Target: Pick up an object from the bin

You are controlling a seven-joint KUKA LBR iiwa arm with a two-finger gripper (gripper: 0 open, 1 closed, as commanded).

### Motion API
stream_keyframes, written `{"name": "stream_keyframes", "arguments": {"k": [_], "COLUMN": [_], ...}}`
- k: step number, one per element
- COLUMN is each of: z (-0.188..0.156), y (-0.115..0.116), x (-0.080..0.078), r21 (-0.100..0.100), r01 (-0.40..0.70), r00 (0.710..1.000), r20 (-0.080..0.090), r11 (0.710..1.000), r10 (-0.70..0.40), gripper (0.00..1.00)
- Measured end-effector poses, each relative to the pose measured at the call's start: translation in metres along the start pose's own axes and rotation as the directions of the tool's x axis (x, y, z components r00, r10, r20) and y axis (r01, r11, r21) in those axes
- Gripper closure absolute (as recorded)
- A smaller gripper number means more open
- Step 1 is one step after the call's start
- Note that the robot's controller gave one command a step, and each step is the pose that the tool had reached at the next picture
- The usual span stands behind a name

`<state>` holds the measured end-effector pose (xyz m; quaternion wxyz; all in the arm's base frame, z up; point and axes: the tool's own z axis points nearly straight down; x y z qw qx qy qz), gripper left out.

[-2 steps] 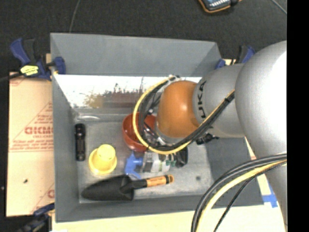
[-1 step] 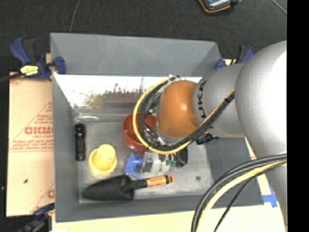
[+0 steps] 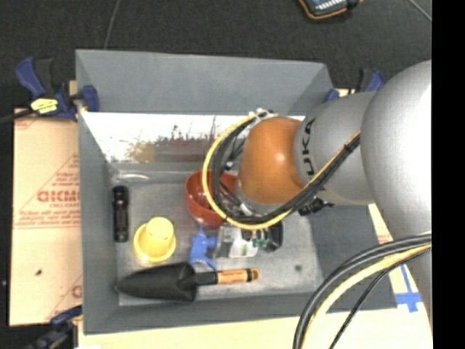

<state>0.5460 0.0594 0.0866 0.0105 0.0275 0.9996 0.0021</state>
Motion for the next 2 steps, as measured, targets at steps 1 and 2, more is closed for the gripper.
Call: {"name": "stream_keyframes", "arguments": {"k": [1,2], "z": [-0.026,-0.064], "y": [-0.001,0.000], "x": [0.003,-0.001], "r21": [0.002,0.000], "r01": [0.000,0.001], "r00": [1.000,1.000], "r20": [-0.012,-0.002], "r11": [1.000,1.000], "r10": [0.000,-0.001], "gripper": [1.00,1.00]}}
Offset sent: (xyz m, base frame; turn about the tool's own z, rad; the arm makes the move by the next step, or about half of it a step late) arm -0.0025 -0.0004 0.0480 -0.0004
